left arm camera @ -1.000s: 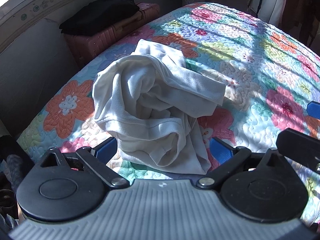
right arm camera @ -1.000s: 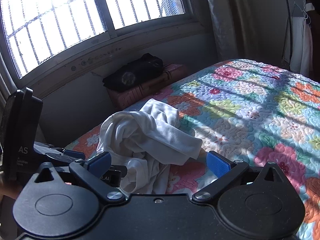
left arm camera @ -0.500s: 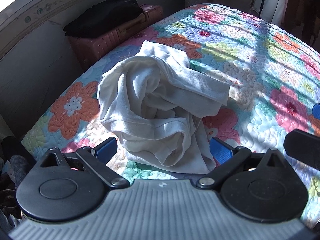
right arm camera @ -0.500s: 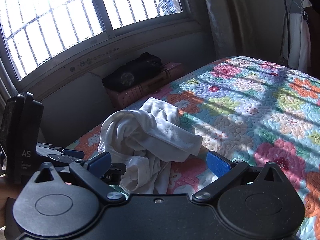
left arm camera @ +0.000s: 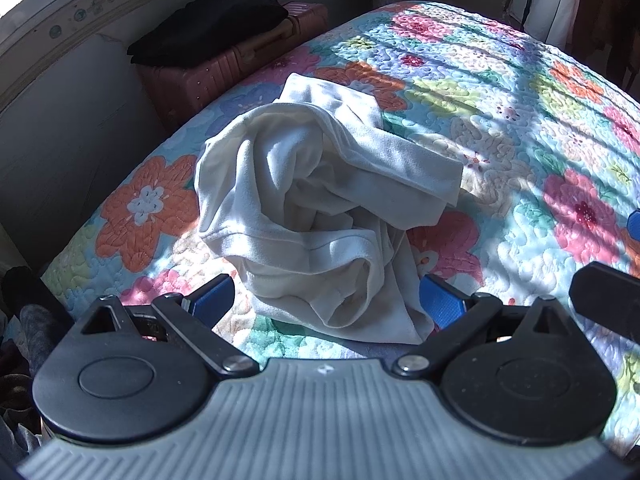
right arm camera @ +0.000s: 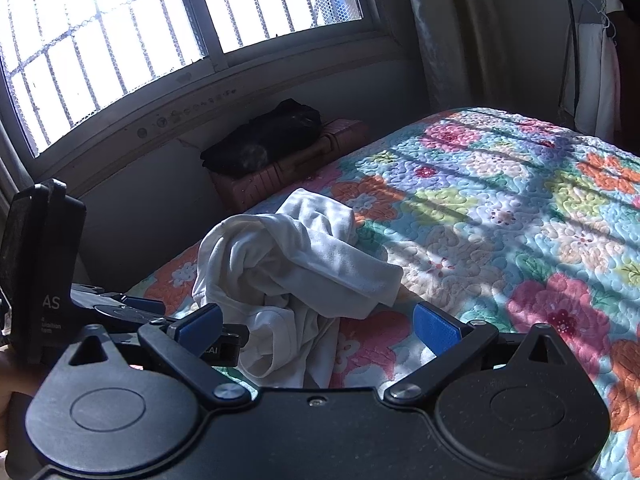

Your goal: Fold clothes

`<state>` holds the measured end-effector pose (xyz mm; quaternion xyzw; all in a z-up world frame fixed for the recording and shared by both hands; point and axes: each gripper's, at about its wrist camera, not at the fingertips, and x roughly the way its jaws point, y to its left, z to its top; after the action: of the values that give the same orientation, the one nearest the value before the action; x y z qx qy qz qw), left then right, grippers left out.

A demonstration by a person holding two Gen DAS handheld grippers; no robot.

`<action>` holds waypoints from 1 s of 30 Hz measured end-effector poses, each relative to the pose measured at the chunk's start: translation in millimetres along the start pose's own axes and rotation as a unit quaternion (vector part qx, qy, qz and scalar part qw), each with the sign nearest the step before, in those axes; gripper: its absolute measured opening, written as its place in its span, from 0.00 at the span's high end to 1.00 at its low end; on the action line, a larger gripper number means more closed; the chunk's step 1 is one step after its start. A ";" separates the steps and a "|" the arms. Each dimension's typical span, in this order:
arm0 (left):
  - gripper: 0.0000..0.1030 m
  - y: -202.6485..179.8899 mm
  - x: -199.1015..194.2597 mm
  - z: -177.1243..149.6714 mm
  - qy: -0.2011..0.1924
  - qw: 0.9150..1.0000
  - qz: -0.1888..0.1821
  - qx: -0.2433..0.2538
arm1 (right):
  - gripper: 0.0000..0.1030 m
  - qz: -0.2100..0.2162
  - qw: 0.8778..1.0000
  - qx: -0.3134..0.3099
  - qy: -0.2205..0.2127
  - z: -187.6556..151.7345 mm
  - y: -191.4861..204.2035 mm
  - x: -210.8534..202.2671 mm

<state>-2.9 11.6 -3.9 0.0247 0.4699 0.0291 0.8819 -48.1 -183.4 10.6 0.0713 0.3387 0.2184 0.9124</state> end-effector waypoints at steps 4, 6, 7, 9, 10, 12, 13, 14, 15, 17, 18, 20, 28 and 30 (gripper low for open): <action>0.02 -0.9 0.3 -0.8 -0.001 1.000 0.005 0.004 | 0.00 -0.001 1.000 0.001 0.004 -0.6 -0.5 0.9; 0.02 -1.4 0.5 -1.2 -0.001 1.000 0.008 0.007 | 0.00 -0.001 1.000 0.000 0.007 -1.1 0.2 1.7; 0.02 -2.1 0.6 -1.1 -0.003 1.000 0.014 0.011 | 0.00 -0.002 1.000 -0.001 0.008 -1.2 0.3 1.9; 0.02 -3.5 0.8 -0.8 -0.007 0.999 0.027 0.021 | 0.00 -0.003 1.000 -0.002 0.010 -1.4 0.7 1.9; 0.02 -3.8 0.7 -0.6 -0.009 0.999 0.030 0.024 | 0.00 -0.004 1.000 -0.002 0.010 -1.8 1.2 1.3; 0.02 -3.8 0.3 -0.4 -0.010 0.999 0.032 0.027 | 0.00 -0.004 1.000 -0.003 0.008 -1.9 1.5 0.1; 0.02 -3.5 0.1 -0.4 -0.010 0.999 0.031 0.027 | 0.00 -0.004 1.000 -0.004 0.008 -1.9 1.7 -0.5; 0.02 -2.5 -0.1 0.0 -0.009 0.999 0.030 0.025 | 0.00 -0.005 1.000 -0.004 0.007 -1.8 1.7 -1.4; 0.02 -1.3 -0.4 0.5 -0.008 0.999 0.027 0.023 | 0.00 -0.005 1.000 -0.005 0.005 -1.6 1.7 -2.5; 0.02 10.2 -2.3 3.4 -0.009 1.000 0.021 -0.009 | 0.00 0.001 1.000 -0.007 -0.004 -1.3 1.6 -5.2; 0.02 16.7 -3.5 5.1 -0.010 0.999 0.017 -0.028 | 0.00 0.006 1.000 -0.009 -0.010 -1.2 1.7 -6.9; 0.02 40.4 -3.6 8.2 -0.016 0.995 0.007 -0.093 | 0.00 0.017 1.000 -0.009 -0.022 -1.1 2.0 -10.5; 0.03 88.9 35.6 4.3 -0.027 0.983 0.013 -0.179 | 0.00 0.059 0.997 0.046 0.006 -10.4 -11.7 33.5; 0.03 88.4 47.1 10.6 -0.041 0.987 0.014 -0.157 | 0.00 0.072 0.996 0.049 0.020 -11.4 -11.0 54.5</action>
<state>29.7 103.0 -30.7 -0.1063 0.4230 0.1141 0.8926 -14.9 -169.1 -33.1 0.1358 0.3612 0.2681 0.8827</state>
